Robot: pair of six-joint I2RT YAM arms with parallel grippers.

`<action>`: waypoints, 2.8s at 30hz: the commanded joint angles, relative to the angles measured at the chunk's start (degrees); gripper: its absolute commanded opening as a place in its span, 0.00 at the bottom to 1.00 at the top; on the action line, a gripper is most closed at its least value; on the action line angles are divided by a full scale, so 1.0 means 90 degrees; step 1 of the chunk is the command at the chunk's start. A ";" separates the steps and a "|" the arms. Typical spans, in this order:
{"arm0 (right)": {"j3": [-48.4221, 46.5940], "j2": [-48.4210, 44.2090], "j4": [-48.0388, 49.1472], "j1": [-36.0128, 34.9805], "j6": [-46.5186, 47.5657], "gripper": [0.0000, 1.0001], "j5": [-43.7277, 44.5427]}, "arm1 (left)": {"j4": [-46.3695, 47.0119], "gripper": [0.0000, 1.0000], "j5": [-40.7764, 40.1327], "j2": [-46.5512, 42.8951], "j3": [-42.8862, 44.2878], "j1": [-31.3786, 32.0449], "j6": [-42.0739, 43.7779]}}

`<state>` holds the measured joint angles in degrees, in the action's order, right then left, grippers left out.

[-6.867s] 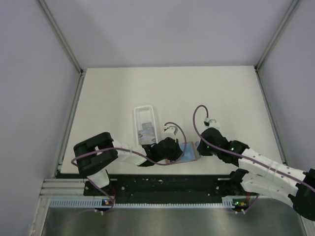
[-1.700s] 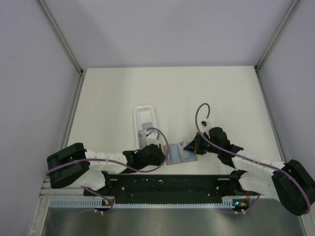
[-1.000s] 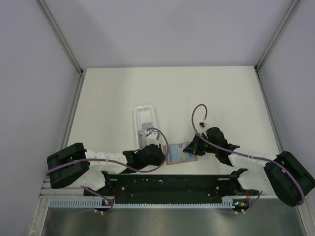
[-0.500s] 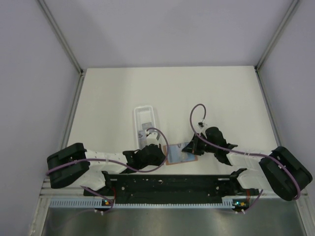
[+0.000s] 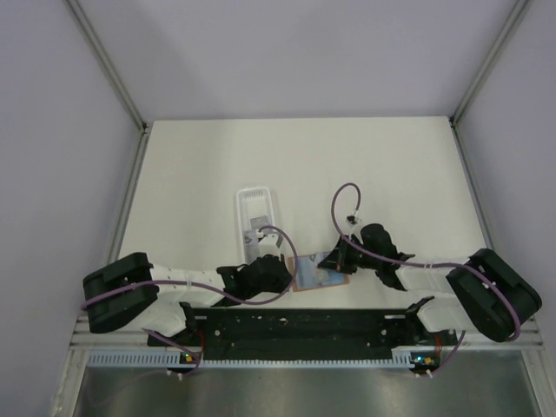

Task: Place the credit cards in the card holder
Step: Insert the credit card into the card holder.

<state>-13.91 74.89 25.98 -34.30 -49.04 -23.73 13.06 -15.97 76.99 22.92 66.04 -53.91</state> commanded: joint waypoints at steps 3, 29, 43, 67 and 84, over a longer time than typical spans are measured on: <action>0.0003 0.0145 0.0395 0.0042 -0.0030 0.00 -0.0167 | -0.0006 0.00 -0.0111 -0.0019 -0.0066 -0.0014 -0.0006; 0.0179 0.0770 0.1137 -0.0573 -0.0685 0.00 0.0439 | 0.0024 0.00 -0.0082 -0.0029 -0.0076 -0.0014 0.0004; -0.0368 0.0752 0.0210 -0.1032 -0.0372 0.13 0.0741 | 0.0102 0.00 -0.0052 -0.0068 -0.0115 -0.0014 0.0023; -0.1882 -0.0363 -0.3600 -0.1071 0.1122 0.07 0.2139 | 0.0160 0.00 -0.0033 -0.0068 -0.0114 -0.0014 0.0062; -0.2126 0.0350 -0.3560 -0.1403 0.1210 0.00 0.2226 | 0.0209 0.00 -0.0052 -0.0058 -0.0183 -0.0014 0.0062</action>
<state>-30.24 75.96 -5.61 -44.73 -39.42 -5.21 13.50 -15.94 76.60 22.33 66.04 -53.87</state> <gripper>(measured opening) 0.003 0.013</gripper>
